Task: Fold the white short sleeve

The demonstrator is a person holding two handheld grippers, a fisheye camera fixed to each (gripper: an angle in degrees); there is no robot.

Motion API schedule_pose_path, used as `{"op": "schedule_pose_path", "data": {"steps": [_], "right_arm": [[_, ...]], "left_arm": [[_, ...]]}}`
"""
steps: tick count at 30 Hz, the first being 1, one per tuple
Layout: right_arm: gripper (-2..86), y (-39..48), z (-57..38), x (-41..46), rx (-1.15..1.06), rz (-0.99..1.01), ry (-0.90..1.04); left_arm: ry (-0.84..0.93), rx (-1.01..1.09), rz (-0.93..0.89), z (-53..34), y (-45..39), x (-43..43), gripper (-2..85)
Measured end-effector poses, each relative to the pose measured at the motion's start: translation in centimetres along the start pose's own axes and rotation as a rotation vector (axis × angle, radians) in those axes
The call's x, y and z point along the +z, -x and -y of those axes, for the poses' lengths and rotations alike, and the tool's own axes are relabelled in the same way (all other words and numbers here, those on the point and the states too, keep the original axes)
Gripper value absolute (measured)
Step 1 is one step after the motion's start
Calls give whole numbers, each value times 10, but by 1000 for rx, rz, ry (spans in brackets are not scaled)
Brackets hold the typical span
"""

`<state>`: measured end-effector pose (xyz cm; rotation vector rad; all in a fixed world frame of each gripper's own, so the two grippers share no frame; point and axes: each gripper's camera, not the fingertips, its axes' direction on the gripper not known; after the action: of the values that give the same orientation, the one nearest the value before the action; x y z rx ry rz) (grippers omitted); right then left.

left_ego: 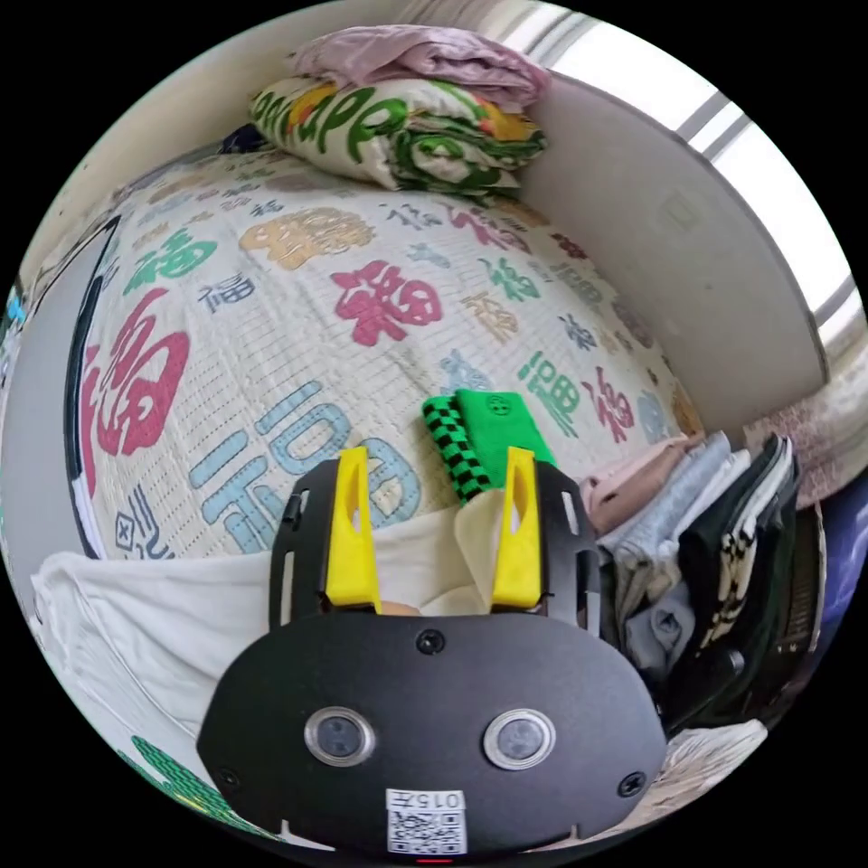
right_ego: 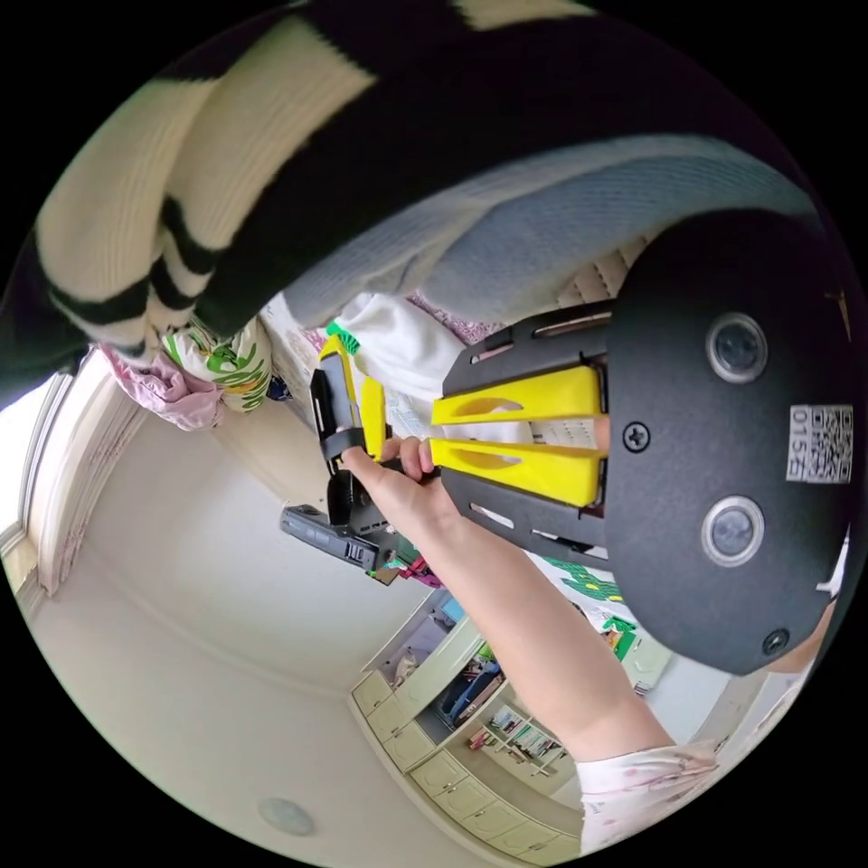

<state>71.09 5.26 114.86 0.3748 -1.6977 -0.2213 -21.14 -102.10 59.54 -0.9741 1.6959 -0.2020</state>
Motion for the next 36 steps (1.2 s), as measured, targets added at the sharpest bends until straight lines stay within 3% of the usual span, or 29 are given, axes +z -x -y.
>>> {"op": "schedule_pose_path", "data": {"steps": [2, 5, 8, 10, 13, 24, 30, 32, 36], "right_arm": [[34, 8, -4, -7, -6, 12, 7], [43, 17, -11, -15, -21, 19, 4], [36, 22, -18, -23, -35, 11, -6], [35, 26, -23, -30, -60, 25, -20], [45, 32, -33, -43, -91, 47, -40], [113, 42, -73, -116, -244, 229, -236], [141, 43, -83, -125, -377, 525, -93], [141, 42, -84, -124, -398, 678, 2], [115, 45, -93, -119, -447, 786, 106]], "left_arm": [[-55, 38, -10, -11, -10, -9, 150], [9, 23, -10, -10, -4, 11, 131], [-29, -17, -145, -20, 25, 19, 48], [-81, -33, -269, -38, 47, 14, 27], [-141, 26, -293, -66, 54, -3, 17], [-350, 387, -410, -300, 100, -165, 7], [-424, 482, -475, -437, 119, -178, 8], [-430, 476, -459, -470, 121, -166, 8], [-494, 382, -448, -539, 130, -141, 13]]}}
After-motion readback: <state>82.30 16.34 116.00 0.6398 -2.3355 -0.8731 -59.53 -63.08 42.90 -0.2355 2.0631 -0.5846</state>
